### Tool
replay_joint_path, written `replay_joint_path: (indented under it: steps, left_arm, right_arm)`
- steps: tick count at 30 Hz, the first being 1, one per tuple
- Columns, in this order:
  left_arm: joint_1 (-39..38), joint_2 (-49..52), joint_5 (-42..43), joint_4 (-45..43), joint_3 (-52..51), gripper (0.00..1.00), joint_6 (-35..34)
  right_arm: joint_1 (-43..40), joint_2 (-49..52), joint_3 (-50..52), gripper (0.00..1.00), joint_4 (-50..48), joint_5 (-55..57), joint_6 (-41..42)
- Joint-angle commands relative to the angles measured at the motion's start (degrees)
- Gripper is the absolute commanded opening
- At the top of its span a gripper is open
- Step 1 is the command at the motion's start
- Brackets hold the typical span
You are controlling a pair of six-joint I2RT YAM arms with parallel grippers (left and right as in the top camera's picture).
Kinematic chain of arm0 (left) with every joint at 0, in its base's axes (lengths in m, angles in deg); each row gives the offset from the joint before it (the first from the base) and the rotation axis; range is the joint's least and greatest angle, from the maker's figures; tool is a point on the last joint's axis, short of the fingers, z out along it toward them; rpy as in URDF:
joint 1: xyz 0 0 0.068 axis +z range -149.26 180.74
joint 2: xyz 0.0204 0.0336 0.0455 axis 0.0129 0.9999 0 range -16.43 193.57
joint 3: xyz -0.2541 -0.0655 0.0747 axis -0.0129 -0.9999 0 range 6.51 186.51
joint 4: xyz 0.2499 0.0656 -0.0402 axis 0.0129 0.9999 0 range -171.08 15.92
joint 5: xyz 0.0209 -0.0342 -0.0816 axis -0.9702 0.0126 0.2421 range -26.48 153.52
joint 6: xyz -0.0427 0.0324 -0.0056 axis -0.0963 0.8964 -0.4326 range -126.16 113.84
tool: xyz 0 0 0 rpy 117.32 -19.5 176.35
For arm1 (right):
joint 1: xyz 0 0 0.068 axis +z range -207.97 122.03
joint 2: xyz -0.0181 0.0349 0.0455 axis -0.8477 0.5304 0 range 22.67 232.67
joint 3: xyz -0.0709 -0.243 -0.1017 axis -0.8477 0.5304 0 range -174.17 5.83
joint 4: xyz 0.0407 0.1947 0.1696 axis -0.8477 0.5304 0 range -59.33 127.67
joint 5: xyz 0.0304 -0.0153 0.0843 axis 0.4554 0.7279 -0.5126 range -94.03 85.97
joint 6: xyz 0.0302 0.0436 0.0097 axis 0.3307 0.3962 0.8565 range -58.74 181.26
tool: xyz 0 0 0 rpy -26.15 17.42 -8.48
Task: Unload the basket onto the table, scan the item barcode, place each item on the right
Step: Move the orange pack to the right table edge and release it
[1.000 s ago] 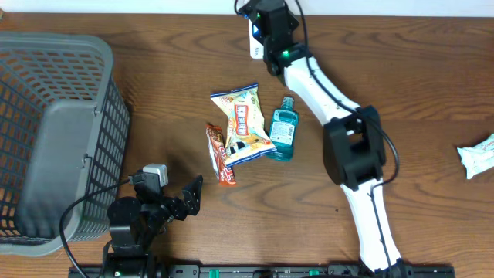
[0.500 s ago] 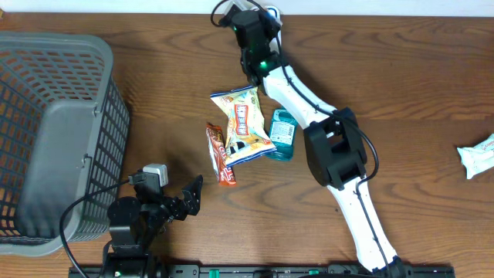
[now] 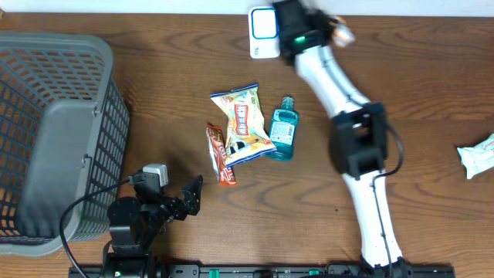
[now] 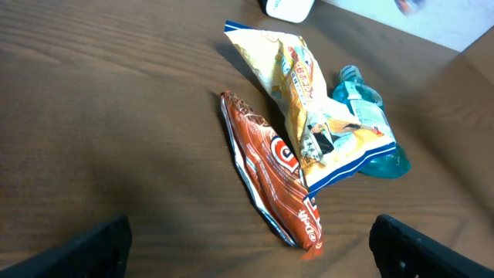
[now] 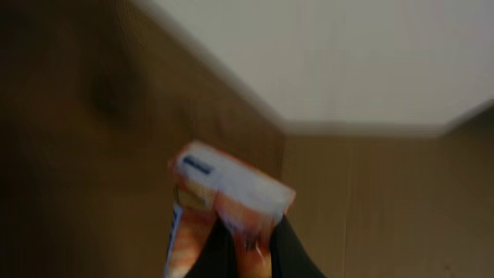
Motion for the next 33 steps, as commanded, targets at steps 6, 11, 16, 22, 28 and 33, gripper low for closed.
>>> replay_joint_path:
  steps: [6,11,16,22,28,33]
  left_arm:
    - [-0.2,0.0,0.6,1.4,-0.9,0.99,-0.5]
    - [-0.2,0.0,0.6,1.4,-0.9,0.98,-0.5]
    - [-0.2,0.0,0.6,1.4,-0.9,0.98,-0.5]
    - [-0.2,0.0,0.6,1.4,-0.9,0.98,-0.5]
    - [-0.2,0.0,0.6,1.4,-0.9,0.99,-0.5]
    - [-0.2,0.0,0.6,1.4,-0.9,0.99,-0.5]
  right_arm:
    - [-17.5,-0.1,-0.6,0.01,20.4,-2.4,34.2]
    - [-25.5,-0.1,-0.6,0.02,28.5,-5.8,49.5]
    - [-31.8,-0.1,-0.6,0.22,36.8,-6.5,64.7]
    - [-38.1,-1.2,-1.2,0.59,44.5,-10.9,73.9]
    - [-38.7,-7.2,-1.4,0.99,45.6,-21.6,73.9]
    - [-35.0,-17.1,-1.4,0.99,45.3,-33.1,73.9]
